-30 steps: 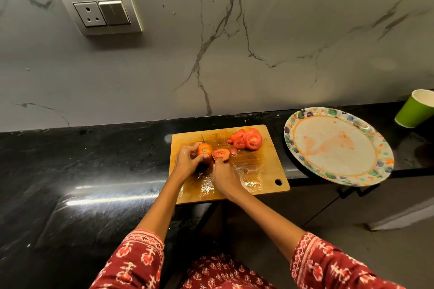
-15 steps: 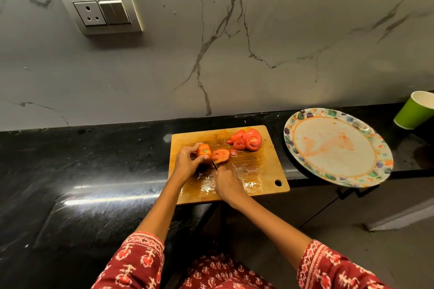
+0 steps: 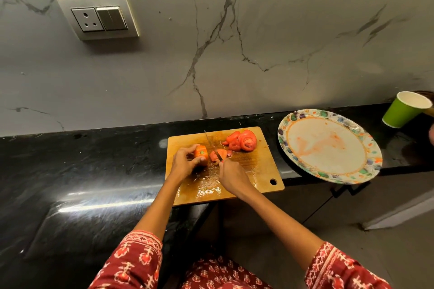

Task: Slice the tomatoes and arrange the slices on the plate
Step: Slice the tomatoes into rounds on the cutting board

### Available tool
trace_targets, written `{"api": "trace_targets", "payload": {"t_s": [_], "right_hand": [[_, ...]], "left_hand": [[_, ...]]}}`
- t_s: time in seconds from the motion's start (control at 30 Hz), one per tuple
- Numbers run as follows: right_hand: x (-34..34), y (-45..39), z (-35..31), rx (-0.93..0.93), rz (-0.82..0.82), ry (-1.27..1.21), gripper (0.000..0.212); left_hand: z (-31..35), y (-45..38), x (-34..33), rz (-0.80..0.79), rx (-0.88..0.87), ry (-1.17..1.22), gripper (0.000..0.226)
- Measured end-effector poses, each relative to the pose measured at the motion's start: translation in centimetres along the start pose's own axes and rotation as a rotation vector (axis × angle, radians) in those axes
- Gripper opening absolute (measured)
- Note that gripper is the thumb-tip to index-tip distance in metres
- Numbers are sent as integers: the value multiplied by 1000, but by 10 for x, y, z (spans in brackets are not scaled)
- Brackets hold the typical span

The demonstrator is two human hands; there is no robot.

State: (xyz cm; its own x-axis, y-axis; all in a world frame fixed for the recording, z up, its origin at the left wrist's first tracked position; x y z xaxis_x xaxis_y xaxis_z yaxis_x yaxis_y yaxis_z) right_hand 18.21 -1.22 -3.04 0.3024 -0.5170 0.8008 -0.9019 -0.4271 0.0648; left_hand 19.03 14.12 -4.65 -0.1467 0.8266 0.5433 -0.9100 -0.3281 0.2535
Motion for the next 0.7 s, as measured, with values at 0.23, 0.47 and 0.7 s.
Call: {"api": "trace_targets", "payload": {"t_s": [0.23, 0.47, 0.7], "right_hand": [[-6, 2, -10, -47, -53, 36, 28], [-3, 5, -12, -46, -56, 36, 27], [-3, 6, -11, -68, -50, 30, 30]], "left_hand": [[1, 1, 1, 20, 2, -22, 57], [1, 0, 0, 31, 8, -27, 56], [3, -1, 0, 42, -16, -41, 55]]}}
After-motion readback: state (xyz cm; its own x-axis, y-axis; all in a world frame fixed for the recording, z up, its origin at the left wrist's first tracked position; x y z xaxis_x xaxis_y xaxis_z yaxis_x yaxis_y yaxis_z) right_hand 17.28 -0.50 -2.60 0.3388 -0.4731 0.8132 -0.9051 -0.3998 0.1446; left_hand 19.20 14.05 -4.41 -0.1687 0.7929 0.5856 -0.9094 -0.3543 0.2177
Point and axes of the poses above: each hand's wrist, its own y-axis away from the middle knuckle, its own x-axis out of the back of the hand, z = x × y, the point moved 8 cm from there along -y, towards the middle knuckle, and after that the axes turned 9 degrees about x, right-handed, at the moved point
